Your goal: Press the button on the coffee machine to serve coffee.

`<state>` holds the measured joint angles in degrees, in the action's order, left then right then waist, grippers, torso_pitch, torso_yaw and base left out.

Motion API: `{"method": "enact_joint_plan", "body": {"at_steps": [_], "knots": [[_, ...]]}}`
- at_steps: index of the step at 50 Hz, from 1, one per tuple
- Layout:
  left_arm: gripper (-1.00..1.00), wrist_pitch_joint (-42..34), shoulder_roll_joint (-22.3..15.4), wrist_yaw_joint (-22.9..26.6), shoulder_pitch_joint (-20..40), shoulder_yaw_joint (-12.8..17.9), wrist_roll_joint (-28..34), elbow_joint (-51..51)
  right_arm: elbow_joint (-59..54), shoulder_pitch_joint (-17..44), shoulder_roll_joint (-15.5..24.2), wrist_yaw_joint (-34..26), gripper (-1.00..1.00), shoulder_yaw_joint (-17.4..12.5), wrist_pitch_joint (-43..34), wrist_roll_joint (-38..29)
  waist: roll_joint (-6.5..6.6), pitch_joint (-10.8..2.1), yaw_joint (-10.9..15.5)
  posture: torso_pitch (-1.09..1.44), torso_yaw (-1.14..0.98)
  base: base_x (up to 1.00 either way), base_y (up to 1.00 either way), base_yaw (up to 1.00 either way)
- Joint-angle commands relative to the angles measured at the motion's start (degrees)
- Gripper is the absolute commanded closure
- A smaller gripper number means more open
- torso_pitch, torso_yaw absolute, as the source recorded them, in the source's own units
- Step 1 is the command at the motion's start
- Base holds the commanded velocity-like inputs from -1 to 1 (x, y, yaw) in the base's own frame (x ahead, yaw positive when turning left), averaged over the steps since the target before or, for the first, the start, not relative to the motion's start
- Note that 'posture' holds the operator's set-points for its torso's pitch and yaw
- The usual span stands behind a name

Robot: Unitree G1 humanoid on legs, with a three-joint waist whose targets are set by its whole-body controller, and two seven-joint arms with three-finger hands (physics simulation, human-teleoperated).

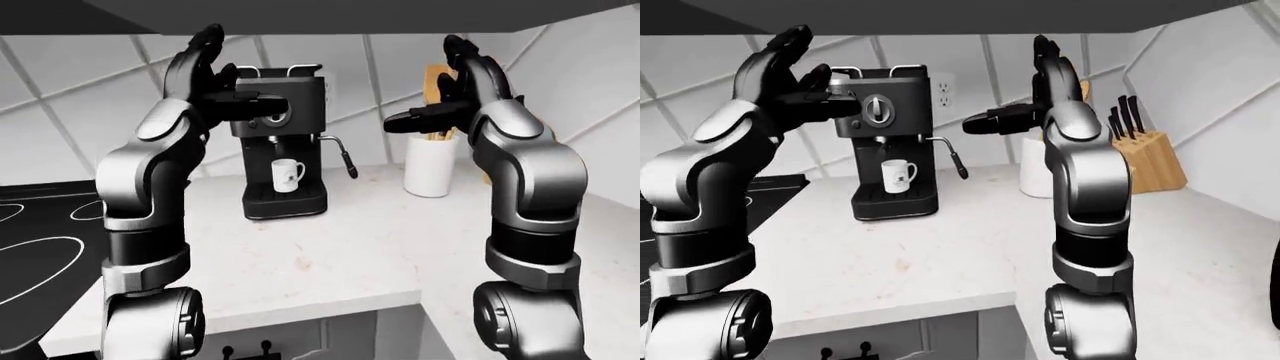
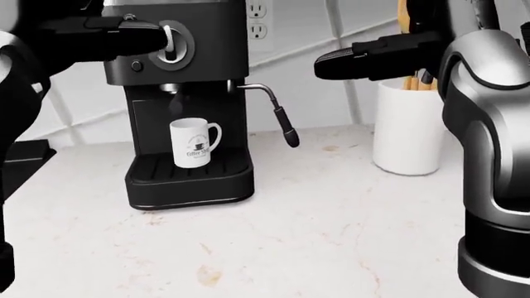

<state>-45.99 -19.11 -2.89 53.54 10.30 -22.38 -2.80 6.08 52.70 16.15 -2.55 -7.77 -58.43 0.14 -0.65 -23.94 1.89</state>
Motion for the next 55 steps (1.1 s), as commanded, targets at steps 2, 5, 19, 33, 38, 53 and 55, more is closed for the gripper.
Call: {"method": "enact_joint_plan", "body": {"at_steps": [2, 5, 19, 33, 38, 53, 55], "knots": [[-1.0, -0.55, 0.45, -0.69, -0.54, 0.22, -0.76, 4.52, 1.01, 1.66, 0.12, 0.47, -1.0, -0.07, 2.03, -0.02, -0.07, -0.04, -0.02, -0.72, 0.0, 0.0, 0.0, 0.0], [-1.0, -1.58, 1.04, -1.18, -1.79, 0.7, -1.63, 6.39, 0.76, 1.64, 0.18, 0.52, -1.0, -0.17, 2.21, 0.12, -0.08, -0.12, -0.02, -0.72, 0.0, 0.0, 0.0, 0.0], [-1.0, -2.13, 2.26, -1.82, -4.36, -0.2, -1.69, 9.03, 0.14, 1.89, 0.03, 0.92, -1.0, -0.06, 2.52, 0.49, -0.26, -0.32, 0.09, -0.72, 0.0, 0.0, 0.0, 0.0], [-1.0, 1.24, 3.71, -0.21, -4.14, -1.44, 1.21, 4.25, 0.2, 1.23, 0.23, 0.99, -1.0, -0.23, 2.99, 0.79, -0.5, -0.5, 0.23, -0.72, 0.0, 0.0, 0.0, 0.0], [-1.0, 2.33, 3.89, 0.43, -4.05, -1.51, 2.2, 2.76, 0.31, 1.17, 0.24, 1.07, -1.0, -0.27, 2.99, 0.89, -0.49, -0.51, 0.17, -0.72, 0.0, 0.0, 0.0, 0.0], [-1.0, 6.23, 3.53, 1.93, -2.69, -1.35, 3.84, -3.35, 0.31, 0.84, -0.13, 1.37, -1.0, -0.06, 3.15, 1.02, -0.58, -0.67, 0.1, -0.72, 0.0, 0.0, 0.0, 0.0], [-1.0, 7.29, 3.49, 2.47, -2.09, -1.49, 4.25, -5.13, 0.11, 1.09, -0.06, 1.35, -1.0, -0.09, 3.14, 1.01, -0.59, -0.67, 0.09, -0.72, 0.0, 0.0, 0.0, 0.0]]}}
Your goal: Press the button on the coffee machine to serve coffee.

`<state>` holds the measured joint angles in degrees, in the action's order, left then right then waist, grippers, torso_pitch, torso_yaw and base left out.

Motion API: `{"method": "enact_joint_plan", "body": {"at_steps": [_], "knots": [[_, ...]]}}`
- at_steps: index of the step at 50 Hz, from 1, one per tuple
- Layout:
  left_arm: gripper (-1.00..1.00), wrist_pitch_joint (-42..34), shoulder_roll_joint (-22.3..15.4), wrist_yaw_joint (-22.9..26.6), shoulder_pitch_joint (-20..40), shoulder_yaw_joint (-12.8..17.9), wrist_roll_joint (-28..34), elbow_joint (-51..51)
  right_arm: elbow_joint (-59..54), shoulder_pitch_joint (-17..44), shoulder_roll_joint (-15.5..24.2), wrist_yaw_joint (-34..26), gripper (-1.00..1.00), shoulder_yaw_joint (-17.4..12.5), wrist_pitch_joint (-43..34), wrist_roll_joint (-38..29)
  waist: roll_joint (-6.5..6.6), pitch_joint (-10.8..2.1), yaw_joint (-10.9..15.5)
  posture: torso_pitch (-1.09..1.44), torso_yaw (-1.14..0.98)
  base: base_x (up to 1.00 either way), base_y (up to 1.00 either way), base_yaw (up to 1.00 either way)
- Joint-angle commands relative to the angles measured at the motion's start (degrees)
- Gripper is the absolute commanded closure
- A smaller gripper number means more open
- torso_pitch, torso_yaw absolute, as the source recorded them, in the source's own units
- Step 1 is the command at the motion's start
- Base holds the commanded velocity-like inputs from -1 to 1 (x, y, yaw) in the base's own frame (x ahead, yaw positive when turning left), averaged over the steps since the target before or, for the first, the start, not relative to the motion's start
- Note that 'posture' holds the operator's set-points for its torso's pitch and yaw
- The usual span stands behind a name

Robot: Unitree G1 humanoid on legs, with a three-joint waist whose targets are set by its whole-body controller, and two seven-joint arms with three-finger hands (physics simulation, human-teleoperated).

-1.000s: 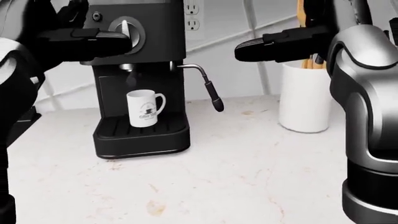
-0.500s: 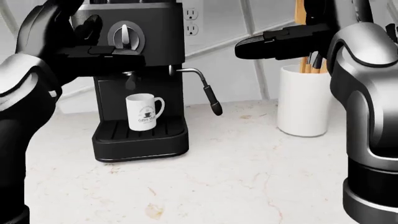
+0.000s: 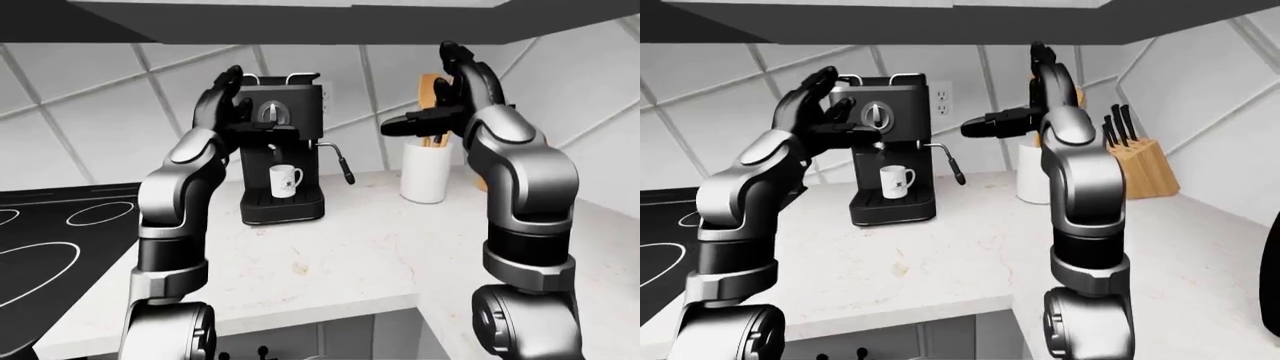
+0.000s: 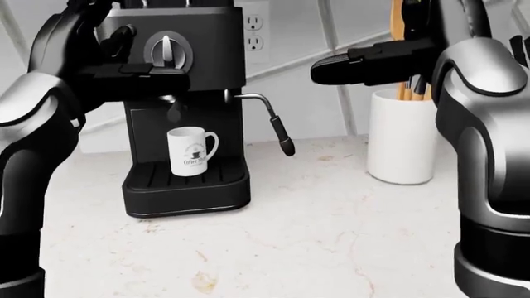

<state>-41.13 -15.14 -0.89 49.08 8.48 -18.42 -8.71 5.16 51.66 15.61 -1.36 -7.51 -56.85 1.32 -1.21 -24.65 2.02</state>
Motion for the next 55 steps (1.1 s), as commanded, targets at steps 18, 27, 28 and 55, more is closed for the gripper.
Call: {"method": "enact_joint_plan", "body": {"at_steps": [18, 27, 28, 55], "knots": [[-1.0, 6.4, -0.89, 1.8, 6.43, 0.16, 1.94, -7.8, 0.15, 2.52, 0.49, 0.04, -1.0, -0.33, 2.03, -0.25, -0.13, -0.01, -0.09, -0.72, 0.0, 0.0, 0.0, 0.0], [-1.0, 10.83, -0.94, 3.34, 8.64, 0.03, 2.85, -15.02, 0.09, 2.35, -0.01, 0.73, -1.0, -0.28, 2.38, 0.23, -0.19, -0.06, -0.13, -0.72, 0.0, 0.0, 0.0, 0.0], [-1.0, 11.34, -0.91, 3.29, 8.84, 0.06, 2.97, -15.88, 0.05, 2.38, 0.06, 0.72, -1.0, -0.31, 2.36, 0.28, -0.2, -0.06, -0.15, -0.72, 0.0, 0.0, 0.0, 0.0], [-1.0, 19.41, -1.43, 4.16, 13.69, 0.01, 3.66, -29.23, 0.81, 0.81, -0.47, 1.65, -1.0, -0.29, 2.76, 1.02, -0.32, -0.19, -0.42, -0.72, 0.0, 0.0, 0.0, 0.0]]}}
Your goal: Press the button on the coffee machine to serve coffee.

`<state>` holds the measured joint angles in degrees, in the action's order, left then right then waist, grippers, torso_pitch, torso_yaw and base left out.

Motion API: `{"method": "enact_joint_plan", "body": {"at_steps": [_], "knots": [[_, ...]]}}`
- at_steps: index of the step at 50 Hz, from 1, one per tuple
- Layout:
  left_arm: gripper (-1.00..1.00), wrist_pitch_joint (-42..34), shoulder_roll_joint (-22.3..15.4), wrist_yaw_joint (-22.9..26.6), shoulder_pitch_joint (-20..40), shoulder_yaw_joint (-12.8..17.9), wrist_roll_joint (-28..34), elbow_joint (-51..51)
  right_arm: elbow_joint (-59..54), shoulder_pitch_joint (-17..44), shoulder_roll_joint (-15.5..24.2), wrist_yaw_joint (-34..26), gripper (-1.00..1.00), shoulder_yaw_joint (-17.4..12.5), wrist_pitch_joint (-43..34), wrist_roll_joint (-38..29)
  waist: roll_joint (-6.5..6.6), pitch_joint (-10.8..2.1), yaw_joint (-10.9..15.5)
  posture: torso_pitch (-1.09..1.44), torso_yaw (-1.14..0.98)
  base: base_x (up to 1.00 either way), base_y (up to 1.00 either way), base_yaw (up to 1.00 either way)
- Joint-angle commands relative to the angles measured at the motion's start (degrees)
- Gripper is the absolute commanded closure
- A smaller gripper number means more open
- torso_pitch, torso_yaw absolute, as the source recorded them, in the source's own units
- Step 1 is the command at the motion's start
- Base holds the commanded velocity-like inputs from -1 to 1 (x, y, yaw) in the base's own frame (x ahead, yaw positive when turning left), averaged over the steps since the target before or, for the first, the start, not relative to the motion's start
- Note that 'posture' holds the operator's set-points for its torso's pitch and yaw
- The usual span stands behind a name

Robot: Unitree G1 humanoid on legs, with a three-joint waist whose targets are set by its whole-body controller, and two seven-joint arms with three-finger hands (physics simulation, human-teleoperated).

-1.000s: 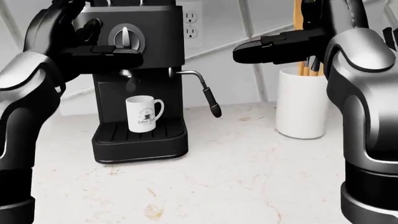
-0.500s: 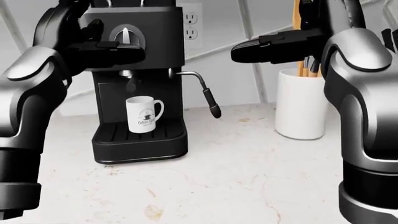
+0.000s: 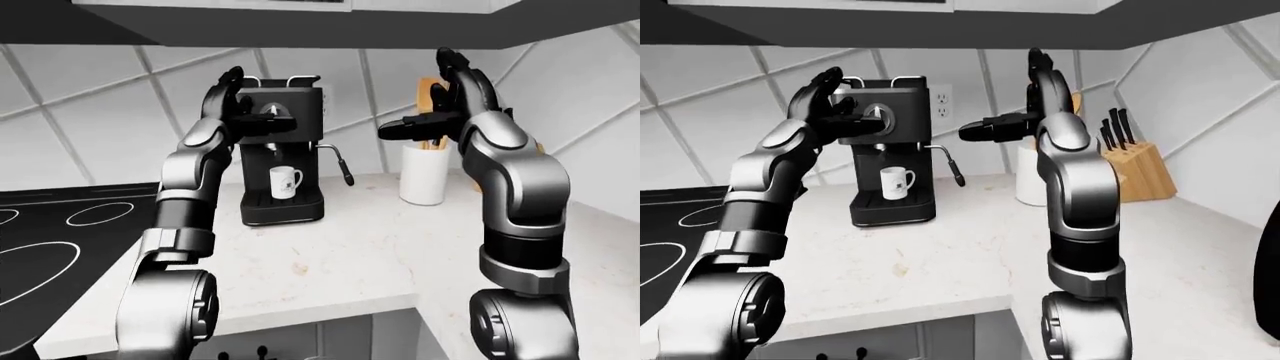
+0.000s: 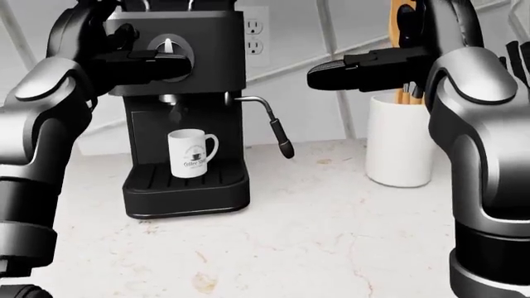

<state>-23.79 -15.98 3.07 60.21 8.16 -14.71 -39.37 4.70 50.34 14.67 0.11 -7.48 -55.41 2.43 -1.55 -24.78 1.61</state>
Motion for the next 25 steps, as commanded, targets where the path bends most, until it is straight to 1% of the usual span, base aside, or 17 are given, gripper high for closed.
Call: {"method": "enact_joint_plan", "body": {"at_steps": [1, 10, 25], "knots": [[-1.0, 2.48, -0.66, 0.19, 2.89, 0.36, 0.1, 0.56, 1.14, 1.93, 0.42, 0.21, -1.0, -0.35, 1.65, -0.06, 0.0, -0.05, -0.01, -0.72, 0.0, 0.0, 0.0, 0.0], [-1.0, 5.59, -0.51, 0.99, 4.34, 0.3, 0.49, -4.15, 0.9, 2.06, 0.57, 0.31, -1.0, -0.48, 1.8, 0.16, -0.08, -0.1, -0.1, -0.72, 0.0, 0.0, 0.0, 0.0], [-1.0, 7.02, -0.14, 1.27, 5.43, 0.14, 0.65, -6.9, 0.46, 2.22, 0.62, 0.6, -1.0, -0.46, 2.08, 0.51, -0.1, -0.08, -0.24, -0.72, 0.0, 0.0, 0.0, 0.0]]}}
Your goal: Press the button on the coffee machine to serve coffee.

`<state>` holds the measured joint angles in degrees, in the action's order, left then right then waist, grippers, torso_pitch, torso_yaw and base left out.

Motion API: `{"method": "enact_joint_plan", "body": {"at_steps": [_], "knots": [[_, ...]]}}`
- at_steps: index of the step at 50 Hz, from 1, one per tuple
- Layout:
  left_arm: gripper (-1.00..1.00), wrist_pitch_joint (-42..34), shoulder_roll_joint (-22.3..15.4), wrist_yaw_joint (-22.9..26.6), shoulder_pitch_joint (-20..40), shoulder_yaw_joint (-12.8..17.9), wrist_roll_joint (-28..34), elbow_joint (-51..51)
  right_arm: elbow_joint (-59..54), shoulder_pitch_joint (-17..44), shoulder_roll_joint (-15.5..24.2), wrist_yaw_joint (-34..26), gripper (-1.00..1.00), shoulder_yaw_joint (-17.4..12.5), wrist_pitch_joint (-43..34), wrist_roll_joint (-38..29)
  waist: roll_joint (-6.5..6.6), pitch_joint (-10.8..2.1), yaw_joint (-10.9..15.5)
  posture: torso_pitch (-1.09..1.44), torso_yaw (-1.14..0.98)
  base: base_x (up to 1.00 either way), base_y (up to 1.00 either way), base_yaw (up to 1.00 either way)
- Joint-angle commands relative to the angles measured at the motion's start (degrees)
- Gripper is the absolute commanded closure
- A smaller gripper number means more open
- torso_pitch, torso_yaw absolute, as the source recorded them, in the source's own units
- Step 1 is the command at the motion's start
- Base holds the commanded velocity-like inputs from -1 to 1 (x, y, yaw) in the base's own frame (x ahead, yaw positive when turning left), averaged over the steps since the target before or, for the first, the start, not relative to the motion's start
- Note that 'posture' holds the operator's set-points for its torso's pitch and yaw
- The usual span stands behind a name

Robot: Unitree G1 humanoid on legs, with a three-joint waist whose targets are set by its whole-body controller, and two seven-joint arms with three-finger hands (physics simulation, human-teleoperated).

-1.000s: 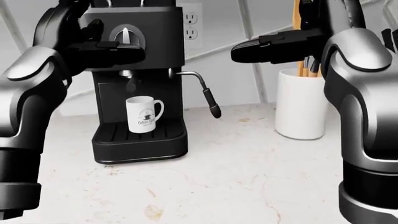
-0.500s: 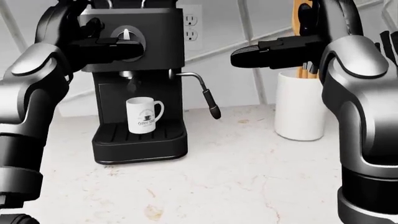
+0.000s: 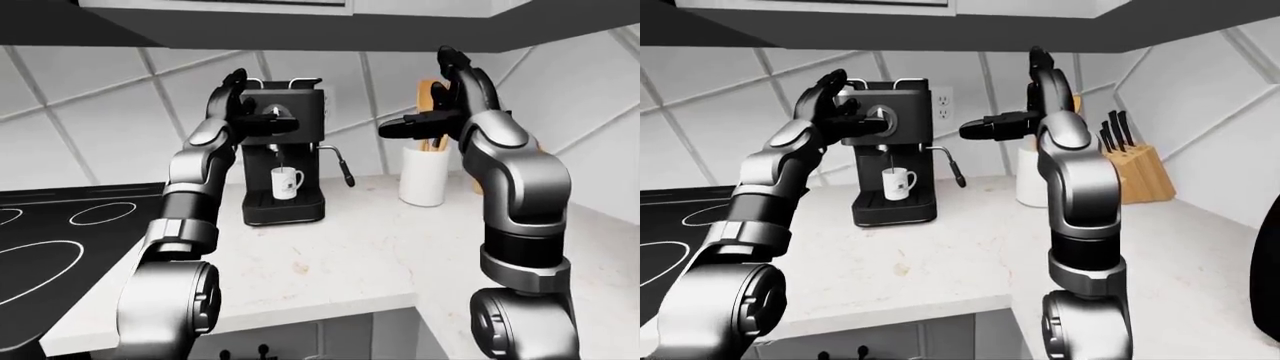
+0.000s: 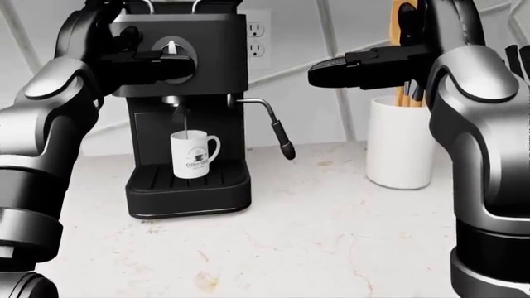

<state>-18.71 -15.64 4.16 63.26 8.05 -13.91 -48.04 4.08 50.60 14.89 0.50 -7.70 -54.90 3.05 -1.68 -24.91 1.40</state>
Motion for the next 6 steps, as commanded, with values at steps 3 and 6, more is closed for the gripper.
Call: {"method": "enact_joint_plan", "body": {"at_steps": [3, 6], "knots": [[-1.0, 1.72, -0.44, 0.08, 2.48, 0.23, -0.2, 1.96, 1.1, 2.27, 0.41, 0.27, -1.0, -0.18, 1.25, -0.09, 0.04, 0.06, -0.05, -0.72, 0.0, 0.0, 0.0, 0.0], [-1.0, 2.06, -0.27, 0.08, 2.41, 0.2, -0.18, 1.61, 1.23, 2.14, 0.36, 0.32, -1.0, -0.13, 1.23, -0.07, 0.06, 0.08, -0.07, -0.72, 0.0, 0.0, 0.0, 0.0]]}}
